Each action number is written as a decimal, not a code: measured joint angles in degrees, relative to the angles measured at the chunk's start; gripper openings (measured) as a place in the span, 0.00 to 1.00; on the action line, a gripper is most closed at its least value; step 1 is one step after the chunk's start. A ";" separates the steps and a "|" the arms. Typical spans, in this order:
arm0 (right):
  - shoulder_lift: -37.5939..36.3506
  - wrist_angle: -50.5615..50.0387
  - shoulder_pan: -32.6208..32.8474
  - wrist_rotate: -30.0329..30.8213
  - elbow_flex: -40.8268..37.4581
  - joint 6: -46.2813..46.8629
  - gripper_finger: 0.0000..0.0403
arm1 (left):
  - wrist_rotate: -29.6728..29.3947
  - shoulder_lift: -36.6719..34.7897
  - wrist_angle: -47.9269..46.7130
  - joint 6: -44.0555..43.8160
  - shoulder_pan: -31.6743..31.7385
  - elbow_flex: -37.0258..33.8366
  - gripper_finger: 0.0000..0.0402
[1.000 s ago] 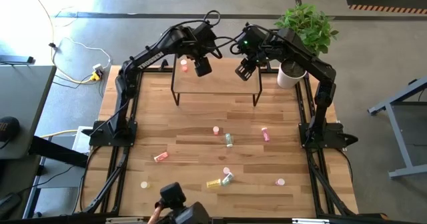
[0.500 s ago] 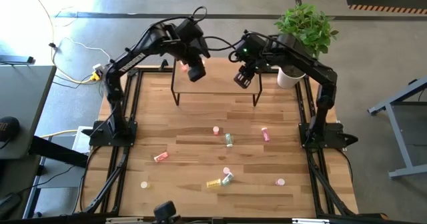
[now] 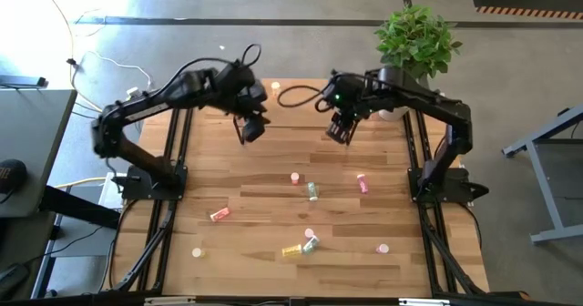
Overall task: Pick and place medicine bottles onto shelf by color
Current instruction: Put the bottom left violet pill bottle on the shelf
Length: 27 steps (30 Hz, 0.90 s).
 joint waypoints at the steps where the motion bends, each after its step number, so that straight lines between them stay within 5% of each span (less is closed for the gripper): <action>1: -0.78 0.46 0.30 0.00 -2.00 0.87 0.34 | 0.00 -1.51 0.95 -0.77 -0.55 -1.83 0.46; 14: -17.07 19.44 7.27 -9.71 -31.06 16.23 0.34 | 0.02 -18.91 19.78 -10.47 -11.14 -22.45 0.46; 27: -25.02 40.38 19.67 -11.12 -49.25 28.31 0.34 | -0.31 -26.38 31.70 -16.42 -22.45 -35.38 0.46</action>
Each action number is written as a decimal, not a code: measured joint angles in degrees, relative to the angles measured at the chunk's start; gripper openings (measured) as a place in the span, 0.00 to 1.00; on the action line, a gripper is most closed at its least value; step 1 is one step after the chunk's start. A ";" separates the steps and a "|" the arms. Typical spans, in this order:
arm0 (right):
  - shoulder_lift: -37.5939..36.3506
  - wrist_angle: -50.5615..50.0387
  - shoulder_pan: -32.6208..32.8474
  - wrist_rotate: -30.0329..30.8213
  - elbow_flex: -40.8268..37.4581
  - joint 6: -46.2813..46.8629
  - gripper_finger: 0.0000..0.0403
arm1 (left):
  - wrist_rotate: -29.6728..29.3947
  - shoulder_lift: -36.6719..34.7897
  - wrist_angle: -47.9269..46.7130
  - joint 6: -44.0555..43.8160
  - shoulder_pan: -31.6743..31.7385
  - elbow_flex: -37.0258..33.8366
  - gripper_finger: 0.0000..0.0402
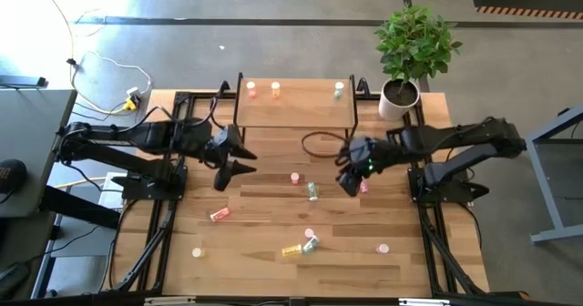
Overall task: Pick and place medicine bottles onto shelf by color
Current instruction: Put the bottom left violet pill bottle on the shelf
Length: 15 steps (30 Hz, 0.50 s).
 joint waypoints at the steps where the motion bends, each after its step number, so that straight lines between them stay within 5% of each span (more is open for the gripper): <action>1: 0.03 1.85 1.13 -0.01 -1.05 0.82 0.34 | 0.00 -0.07 0.88 -0.38 -0.88 -0.63 0.46; 8: 1.44 12.61 7.98 0.01 -4.35 7.34 0.35 | -0.14 -0.14 1.72 -1.98 -6.64 -2.63 0.46; 15: 6.16 18.46 12.70 3.36 -4.35 2.20 0.50 | -1.07 -0.14 1.87 -4.48 -10.92 -3.02 0.46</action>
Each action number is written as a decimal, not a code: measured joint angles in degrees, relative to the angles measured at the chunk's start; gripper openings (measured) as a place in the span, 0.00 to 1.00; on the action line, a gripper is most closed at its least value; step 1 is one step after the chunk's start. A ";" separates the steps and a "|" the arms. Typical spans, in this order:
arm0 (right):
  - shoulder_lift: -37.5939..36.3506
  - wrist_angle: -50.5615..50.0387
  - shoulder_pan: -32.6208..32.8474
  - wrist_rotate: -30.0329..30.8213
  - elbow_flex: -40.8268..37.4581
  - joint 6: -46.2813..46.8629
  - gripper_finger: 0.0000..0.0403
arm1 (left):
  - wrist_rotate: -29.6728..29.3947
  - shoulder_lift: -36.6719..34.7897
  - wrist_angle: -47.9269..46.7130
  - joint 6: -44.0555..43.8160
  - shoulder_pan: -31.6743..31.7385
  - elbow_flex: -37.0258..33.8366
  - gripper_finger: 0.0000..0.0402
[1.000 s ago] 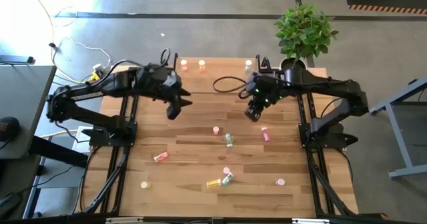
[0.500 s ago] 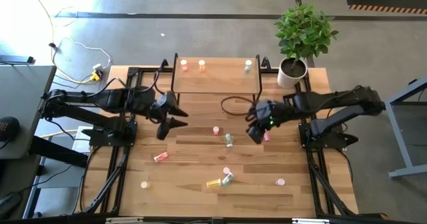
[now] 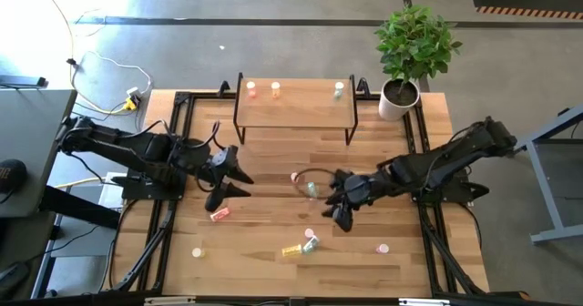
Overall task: Pick and place medicine bottles onto shelf by color
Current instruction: Put the bottom left violet pill bottle on the shelf
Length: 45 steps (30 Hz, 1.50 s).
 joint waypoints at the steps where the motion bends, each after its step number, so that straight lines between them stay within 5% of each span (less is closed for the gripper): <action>1: 0.95 -0.09 0.48 0.29 0.00 -2.63 0.52 | -0.12 -0.01 0.08 -0.37 -0.52 0.00 0.46; 18: 15.10 9.42 3.48 -1.96 0.00 -27.04 0.55 | -8.28 0.00 1.30 -3.87 -4.59 0.00 0.46; 45: 27.08 14.73 3.31 -1.47 0.00 -32.46 0.52 | -9.76 0.04 0.96 -3.93 -4.57 0.00 0.46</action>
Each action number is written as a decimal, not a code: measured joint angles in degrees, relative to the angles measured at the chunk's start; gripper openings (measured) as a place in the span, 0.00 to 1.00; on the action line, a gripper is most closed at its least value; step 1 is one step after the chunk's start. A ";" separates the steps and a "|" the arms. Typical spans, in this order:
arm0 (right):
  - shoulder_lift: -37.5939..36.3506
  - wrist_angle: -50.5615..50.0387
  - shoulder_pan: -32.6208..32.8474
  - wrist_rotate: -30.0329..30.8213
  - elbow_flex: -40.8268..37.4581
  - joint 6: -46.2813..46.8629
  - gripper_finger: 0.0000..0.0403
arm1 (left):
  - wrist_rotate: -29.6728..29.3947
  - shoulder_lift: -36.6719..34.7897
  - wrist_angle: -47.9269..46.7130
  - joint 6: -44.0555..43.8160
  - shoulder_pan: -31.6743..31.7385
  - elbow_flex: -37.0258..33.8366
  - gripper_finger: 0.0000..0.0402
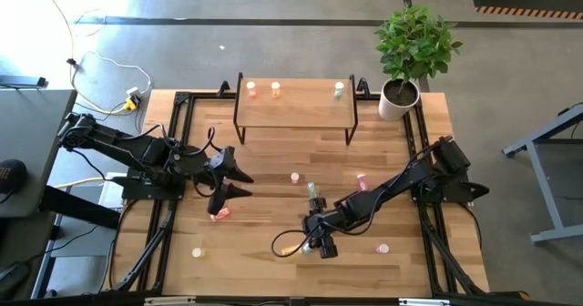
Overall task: Pick and place medicine bottles onto shelf by color
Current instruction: Put the bottom left violet pill bottle on the shelf
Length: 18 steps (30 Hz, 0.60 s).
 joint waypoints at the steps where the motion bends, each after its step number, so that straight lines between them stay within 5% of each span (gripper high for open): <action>1: 0.00 0.12 0.00 0.00 0.00 0.00 0.50 | -0.17 0.00 -0.02 0.12 0.01 0.00 0.46; 18: 0.00 0.48 -0.02 -0.17 0.00 3.20 0.25 | -0.25 0.00 -0.39 0.10 0.00 0.00 0.46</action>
